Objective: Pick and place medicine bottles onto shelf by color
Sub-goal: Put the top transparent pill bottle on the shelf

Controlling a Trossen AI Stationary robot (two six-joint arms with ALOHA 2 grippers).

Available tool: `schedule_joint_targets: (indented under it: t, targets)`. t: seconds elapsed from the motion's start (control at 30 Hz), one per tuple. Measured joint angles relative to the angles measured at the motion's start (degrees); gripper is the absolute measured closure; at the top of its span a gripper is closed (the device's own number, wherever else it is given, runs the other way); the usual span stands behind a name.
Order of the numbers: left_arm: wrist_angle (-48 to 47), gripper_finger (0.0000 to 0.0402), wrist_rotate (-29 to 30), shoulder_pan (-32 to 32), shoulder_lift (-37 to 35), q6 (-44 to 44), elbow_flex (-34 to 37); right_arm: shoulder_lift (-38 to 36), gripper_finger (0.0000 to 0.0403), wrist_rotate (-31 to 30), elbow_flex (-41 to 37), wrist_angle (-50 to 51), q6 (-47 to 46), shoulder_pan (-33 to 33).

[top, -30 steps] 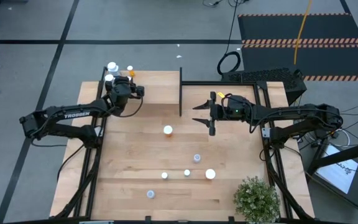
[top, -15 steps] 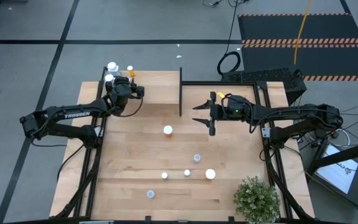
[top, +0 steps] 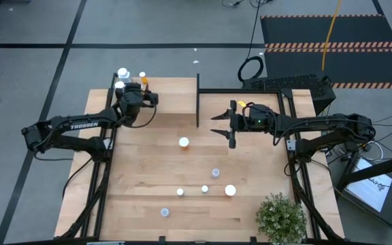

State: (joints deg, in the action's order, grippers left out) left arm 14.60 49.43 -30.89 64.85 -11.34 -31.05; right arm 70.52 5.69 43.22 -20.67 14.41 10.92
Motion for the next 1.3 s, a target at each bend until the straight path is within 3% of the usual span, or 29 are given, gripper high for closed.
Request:
schedule_joint_targets:
  t: [0.47, 0.9, 1.13, 1.3]
  targets:
    - [4.0, 0.0149, 0.1, 1.8, -5.9, 7.5, -0.3, 0.0, 0.02, 0.0, 0.0, 0.0, 0.0, 0.0]
    - [2.5, 0.0149, -0.3, 18.1, -20.7, 16.2, -0.4, 0.0, 0.02, -0.1, 0.0, 0.0, -1.2, 0.0]
    - [3.1, 0.0149, -0.4, 26.0, -25.4, 22.6, -0.4, 0.0, 0.02, -0.1, 0.0, 0.0, -7.7, 0.0]
    - [0.7, 0.0149, -2.9, 30.6, -27.1, 22.4, -1.9, 0.0, 0.02, 0.0, 0.0, 0.5, -14.6, -0.4]
